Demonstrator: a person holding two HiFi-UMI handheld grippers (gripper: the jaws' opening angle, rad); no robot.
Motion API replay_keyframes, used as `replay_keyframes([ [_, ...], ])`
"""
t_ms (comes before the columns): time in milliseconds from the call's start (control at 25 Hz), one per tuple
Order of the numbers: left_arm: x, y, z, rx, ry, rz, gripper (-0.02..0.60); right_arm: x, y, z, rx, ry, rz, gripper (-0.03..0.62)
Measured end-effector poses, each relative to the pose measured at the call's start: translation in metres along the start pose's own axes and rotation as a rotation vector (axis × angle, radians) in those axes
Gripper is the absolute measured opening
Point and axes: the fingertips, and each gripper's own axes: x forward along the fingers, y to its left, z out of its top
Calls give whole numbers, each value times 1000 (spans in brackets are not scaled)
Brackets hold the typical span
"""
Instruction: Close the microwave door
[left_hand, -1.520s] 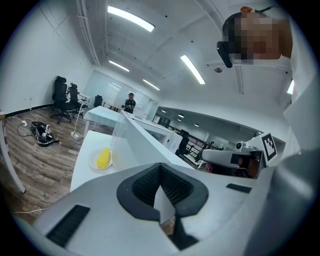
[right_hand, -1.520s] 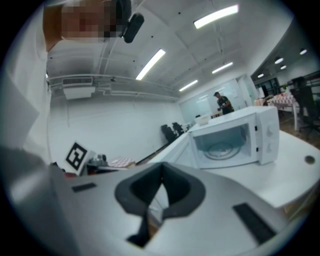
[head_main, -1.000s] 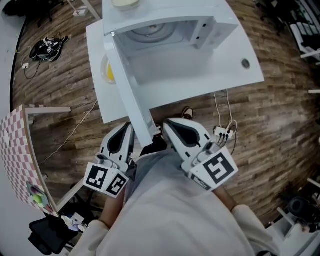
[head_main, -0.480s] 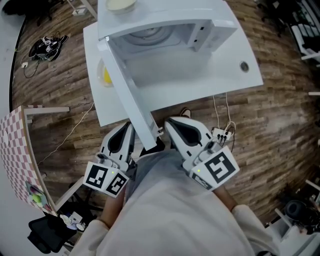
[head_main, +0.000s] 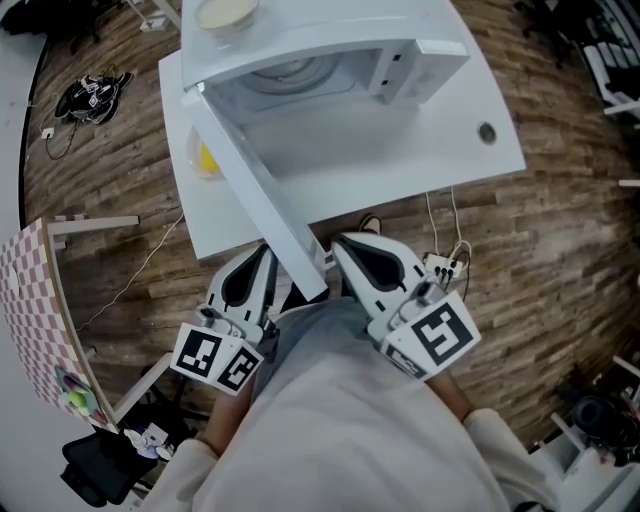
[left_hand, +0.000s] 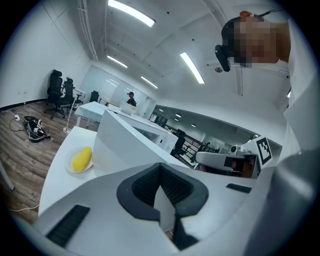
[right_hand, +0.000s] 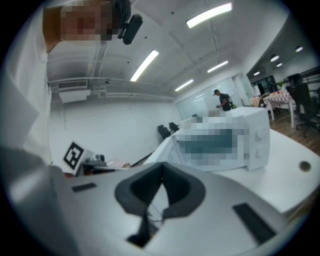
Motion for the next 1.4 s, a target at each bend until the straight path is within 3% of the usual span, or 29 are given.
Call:
replay_keyframes([
  [680, 39, -19, 3, -8, 9, 20, 17, -12, -47, 11, 10, -1, 6, 21],
  [1400, 95, -38, 11, -29, -46, 105, 17, -16, -109, 25, -9, 25, 117, 21],
])
